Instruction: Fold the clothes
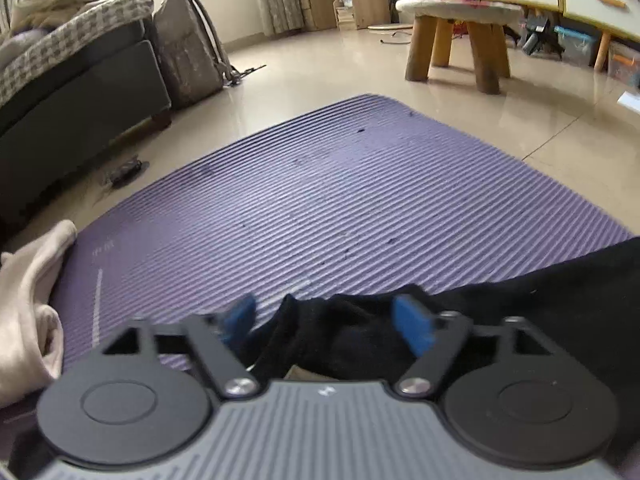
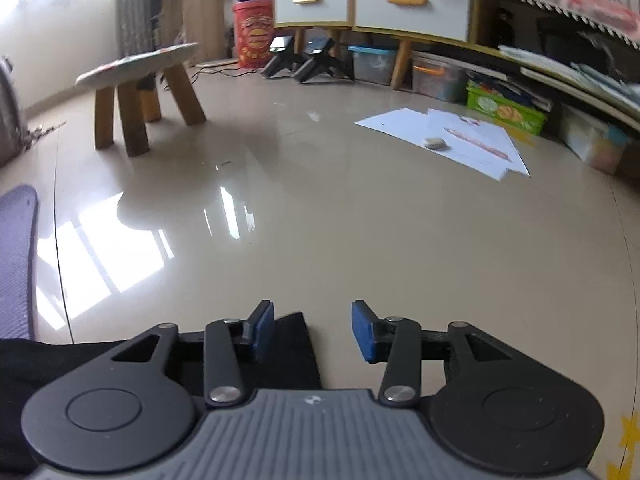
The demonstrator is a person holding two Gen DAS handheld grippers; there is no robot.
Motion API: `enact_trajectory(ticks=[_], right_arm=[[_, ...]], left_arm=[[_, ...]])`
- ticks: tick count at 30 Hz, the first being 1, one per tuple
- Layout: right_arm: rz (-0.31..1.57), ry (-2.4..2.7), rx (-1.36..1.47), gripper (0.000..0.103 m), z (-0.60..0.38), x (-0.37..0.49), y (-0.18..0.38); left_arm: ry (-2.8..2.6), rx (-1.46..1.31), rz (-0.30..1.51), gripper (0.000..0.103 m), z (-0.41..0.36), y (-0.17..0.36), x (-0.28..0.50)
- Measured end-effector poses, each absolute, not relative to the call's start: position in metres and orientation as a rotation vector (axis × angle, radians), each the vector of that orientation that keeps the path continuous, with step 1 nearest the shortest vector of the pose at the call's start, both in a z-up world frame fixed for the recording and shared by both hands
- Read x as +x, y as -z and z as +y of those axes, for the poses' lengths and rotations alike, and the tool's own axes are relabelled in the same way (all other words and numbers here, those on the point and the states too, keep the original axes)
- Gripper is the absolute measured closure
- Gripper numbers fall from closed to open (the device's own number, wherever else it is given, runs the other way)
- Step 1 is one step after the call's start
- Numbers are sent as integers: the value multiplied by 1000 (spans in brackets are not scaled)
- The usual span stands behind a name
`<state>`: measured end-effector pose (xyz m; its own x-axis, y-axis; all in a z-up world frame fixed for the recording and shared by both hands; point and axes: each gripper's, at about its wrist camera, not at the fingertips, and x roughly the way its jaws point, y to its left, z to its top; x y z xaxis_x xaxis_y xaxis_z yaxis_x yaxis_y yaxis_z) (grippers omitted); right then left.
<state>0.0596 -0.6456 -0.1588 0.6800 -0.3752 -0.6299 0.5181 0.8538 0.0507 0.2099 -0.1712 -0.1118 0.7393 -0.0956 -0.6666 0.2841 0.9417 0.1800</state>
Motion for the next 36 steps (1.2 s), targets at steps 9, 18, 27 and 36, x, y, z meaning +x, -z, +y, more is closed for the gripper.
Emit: enact_trajectory(ticks=[9, 18, 27, 36], right_arm=[[727, 399, 158, 52, -605, 53, 159], [754, 205, 142, 36, -520, 74, 129], [796, -27, 132, 34, -416, 91, 105], [847, -310, -3, 34, -258, 101, 83]], left_arm=[[210, 318, 847, 2, -119, 94, 189], [85, 210, 957, 0, -15, 68, 152], [-3, -56, 1028, 0, 92, 63, 115], [10, -302, 1049, 0, 154, 82, 86]])
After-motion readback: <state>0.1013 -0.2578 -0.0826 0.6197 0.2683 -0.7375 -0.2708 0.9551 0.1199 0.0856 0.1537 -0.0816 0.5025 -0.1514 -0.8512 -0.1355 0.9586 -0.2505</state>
